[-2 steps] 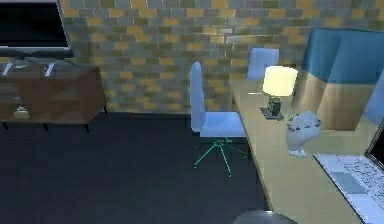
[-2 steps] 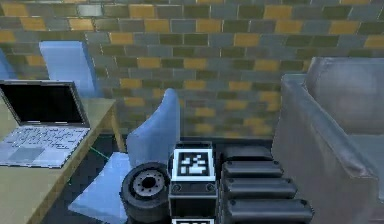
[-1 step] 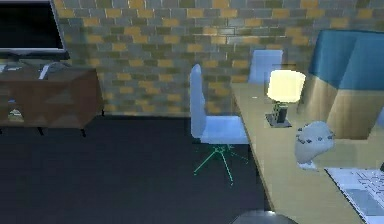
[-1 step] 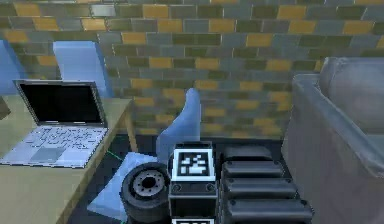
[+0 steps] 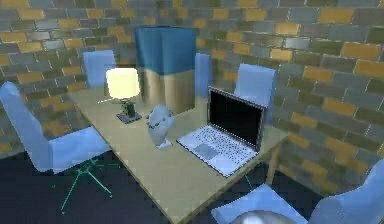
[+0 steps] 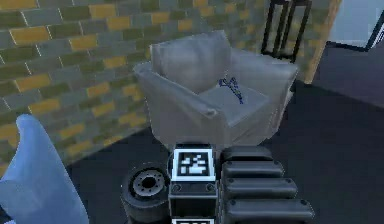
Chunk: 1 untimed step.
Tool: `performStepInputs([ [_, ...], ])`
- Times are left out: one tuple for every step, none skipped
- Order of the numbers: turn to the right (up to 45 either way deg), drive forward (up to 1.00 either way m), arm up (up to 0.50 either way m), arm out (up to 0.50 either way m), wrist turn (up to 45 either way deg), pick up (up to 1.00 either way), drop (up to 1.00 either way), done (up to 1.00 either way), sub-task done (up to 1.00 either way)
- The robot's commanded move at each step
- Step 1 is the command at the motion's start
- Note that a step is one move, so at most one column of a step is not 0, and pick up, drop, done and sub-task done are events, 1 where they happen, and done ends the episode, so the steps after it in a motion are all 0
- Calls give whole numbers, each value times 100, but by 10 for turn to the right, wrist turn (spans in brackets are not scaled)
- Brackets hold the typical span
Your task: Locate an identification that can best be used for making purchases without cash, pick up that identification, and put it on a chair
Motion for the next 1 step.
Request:
performStepInputs([
  [450,0,0,0,0,0,0,0,0],
])
